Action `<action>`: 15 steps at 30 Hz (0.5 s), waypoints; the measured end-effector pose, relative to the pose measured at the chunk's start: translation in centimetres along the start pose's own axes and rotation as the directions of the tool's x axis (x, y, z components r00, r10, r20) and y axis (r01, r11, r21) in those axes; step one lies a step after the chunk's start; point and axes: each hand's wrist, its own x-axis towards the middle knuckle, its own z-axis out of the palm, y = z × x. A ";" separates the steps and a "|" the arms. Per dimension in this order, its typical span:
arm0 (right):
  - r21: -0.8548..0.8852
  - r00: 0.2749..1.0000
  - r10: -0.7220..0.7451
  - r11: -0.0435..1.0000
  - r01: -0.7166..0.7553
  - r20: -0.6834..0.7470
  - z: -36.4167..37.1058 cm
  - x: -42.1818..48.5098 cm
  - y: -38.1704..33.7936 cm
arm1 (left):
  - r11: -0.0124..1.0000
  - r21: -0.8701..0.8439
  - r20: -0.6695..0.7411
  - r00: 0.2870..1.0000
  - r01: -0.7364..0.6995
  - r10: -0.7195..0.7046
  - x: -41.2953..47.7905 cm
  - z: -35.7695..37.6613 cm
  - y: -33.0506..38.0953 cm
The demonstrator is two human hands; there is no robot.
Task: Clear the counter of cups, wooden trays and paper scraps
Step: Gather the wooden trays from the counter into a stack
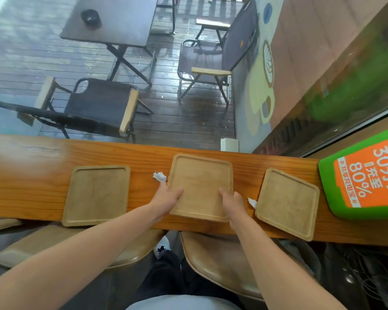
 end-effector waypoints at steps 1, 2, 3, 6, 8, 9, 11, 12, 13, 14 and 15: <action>0.003 1.000 -0.020 1.000 0.020 0.002 -0.1 -0.4 -0.8 | 1.000 -0.002 -0.001 1.000 -0.027 0.027 -0.5 -0.2 0.8; 0.006 0.999 -0.044 0.999 0.044 0.007 -0.3 -1.0 -1.8 | 0.999 -0.001 -0.009 0.999 -0.052 0.052 -1.0 -0.5 1.7; 0.005 0.997 -0.075 0.997 0.075 0.014 -0.4 -1.5 -2.8 | 0.998 0.002 -0.021 0.997 -0.071 0.071 -1.5 -0.9 2.6; 0.022 0.983 -0.181 0.983 0.180 0.026 -0.5 -3.0 -5.7 | 0.992 -0.006 -0.065 0.990 -0.128 0.127 -2.5 -2.1 4.8; 0.031 0.974 -0.224 0.974 0.223 0.034 -0.4 -3.7 -7.3 | 0.985 -0.031 -0.100 0.981 -0.172 0.168 -3.0 -2.8 5.9; 0.025 0.970 -0.241 0.970 0.240 0.037 -0.2 -4.0 -7.9 | 0.981 -0.042 -0.113 0.977 -0.189 0.183 -3.2 -3.1 6.4; 0.005 0.963 -0.268 0.963 0.268 0.041 0.2 -4.4 -8.8 | 0.976 -0.059 -0.140 0.970 -0.211 0.201 -3.7 -3.7 6.8; 0.000 0.960 -0.278 0.961 0.278 0.043 0.5 -4.5 -9.0 | 0.973 -0.065 -0.155 0.966 -0.221 0.209 -3.8 -4.1 6.8; -0.003 0.958 -0.285 0.959 0.285 0.047 0.9 -4.6 -9.1 | 0.971 -0.065 -0.170 0.962 -0.229 0.215 -4.0 -4.5 6.7; -0.006 0.957 -0.285 0.958 0.286 0.052 1.3 -4.8 -9.1 | 0.971 -0.061 -0.183 0.959 -0.232 0.218 -4.2 -4.9 6.6; -0.009 0.958 -0.282 0.959 0.283 0.059 1.8 -4.8 -9.0 | 0.971 -0.057 -0.191 0.958 -0.230 0.216 -4.5 -5.3 6.4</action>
